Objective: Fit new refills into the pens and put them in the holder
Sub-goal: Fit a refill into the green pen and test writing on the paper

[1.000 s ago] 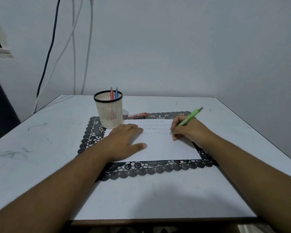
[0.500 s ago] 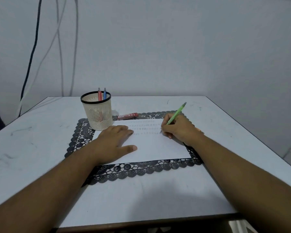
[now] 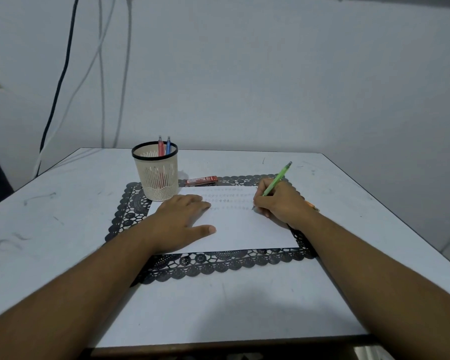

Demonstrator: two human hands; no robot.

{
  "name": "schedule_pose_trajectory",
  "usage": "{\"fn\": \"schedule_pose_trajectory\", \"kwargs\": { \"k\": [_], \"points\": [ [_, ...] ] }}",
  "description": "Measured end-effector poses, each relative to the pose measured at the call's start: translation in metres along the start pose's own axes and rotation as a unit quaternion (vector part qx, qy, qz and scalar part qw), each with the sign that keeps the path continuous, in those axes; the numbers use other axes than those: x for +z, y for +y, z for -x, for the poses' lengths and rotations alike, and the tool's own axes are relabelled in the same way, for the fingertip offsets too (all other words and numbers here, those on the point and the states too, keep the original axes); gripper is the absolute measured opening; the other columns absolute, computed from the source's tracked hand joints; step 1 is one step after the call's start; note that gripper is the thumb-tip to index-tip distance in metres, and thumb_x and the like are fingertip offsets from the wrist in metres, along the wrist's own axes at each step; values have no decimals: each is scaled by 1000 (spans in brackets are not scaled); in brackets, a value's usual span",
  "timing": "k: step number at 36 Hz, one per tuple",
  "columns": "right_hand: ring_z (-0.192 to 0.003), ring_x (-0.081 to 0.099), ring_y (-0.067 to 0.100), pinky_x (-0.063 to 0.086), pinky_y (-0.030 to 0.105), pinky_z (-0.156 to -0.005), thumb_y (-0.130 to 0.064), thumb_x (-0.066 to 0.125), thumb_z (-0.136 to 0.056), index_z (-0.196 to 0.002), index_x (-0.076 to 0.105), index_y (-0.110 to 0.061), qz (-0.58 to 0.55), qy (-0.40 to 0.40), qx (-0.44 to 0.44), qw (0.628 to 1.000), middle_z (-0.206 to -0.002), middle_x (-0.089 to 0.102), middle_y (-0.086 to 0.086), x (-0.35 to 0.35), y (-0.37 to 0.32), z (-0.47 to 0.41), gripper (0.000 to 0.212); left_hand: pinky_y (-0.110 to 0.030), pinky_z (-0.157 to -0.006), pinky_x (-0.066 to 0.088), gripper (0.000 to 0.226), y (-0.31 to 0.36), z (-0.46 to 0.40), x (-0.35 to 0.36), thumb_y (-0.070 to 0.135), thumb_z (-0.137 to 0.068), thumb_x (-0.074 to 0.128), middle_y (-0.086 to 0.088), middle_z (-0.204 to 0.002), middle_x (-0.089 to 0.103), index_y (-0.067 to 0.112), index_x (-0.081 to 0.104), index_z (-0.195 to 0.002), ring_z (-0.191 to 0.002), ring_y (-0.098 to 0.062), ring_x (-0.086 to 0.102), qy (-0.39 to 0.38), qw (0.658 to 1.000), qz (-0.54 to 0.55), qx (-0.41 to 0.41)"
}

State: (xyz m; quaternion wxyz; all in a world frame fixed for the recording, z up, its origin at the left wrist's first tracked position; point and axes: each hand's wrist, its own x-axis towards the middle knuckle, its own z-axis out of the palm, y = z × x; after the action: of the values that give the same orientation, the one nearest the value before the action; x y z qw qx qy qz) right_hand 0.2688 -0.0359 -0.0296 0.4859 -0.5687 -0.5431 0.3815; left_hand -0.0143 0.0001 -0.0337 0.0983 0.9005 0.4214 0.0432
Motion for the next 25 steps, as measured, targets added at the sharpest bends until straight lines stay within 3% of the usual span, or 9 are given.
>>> {"fn": "schedule_pose_trajectory", "kwargs": {
  "k": [5, 14, 19, 25],
  "points": [
    [-61, 63, 23, 46, 33, -55, 9, 66, -89, -75, 60, -6, 11, 9, -15, 1000, -68, 67, 16, 3, -2, 2, 22, -42, -127, 12, 75, 0, 0, -1, 71, -96, 40, 7, -168, 18, 35, 26, -160, -155, -18, 9, 4, 1000, -1, 1],
    [-54, 61, 18, 48, 44, -69, 8, 65, -90, -75, 58, -5, 16, 7, -6, 1000, -65, 62, 15, 1, -2, 2, 21, -42, -127, 11, 74, 1, 1, -1, 70, -97, 40, 7, -168, 17, 34, 25, -161, -155, -17, 8, 0, 1000, -2, 0],
    [-61, 58, 25, 43, 36, -58, 8, 64, -89, -72, 59, -8, -6, 1, -8, 1000, -66, 62, 16, -2, -3, 4, 25, -42, -127, 12, 74, 1, 0, -1, 70, -98, 39, 6, -168, 18, 33, 25, -161, -154, -17, 9, -2, 1000, -7, 3],
    [-51, 53, 20, 45, 47, -72, 3, 65, -87, -64, 58, -20, 0, 39, 2, 999, -65, 58, 16, -5, 1, 4, 34, -44, -127, 12, 75, -1, -1, 0, 72, -96, 40, 8, -168, 18, 35, 26, -160, -155, -16, 8, -3, 1000, 3, 2]
  ]
}}
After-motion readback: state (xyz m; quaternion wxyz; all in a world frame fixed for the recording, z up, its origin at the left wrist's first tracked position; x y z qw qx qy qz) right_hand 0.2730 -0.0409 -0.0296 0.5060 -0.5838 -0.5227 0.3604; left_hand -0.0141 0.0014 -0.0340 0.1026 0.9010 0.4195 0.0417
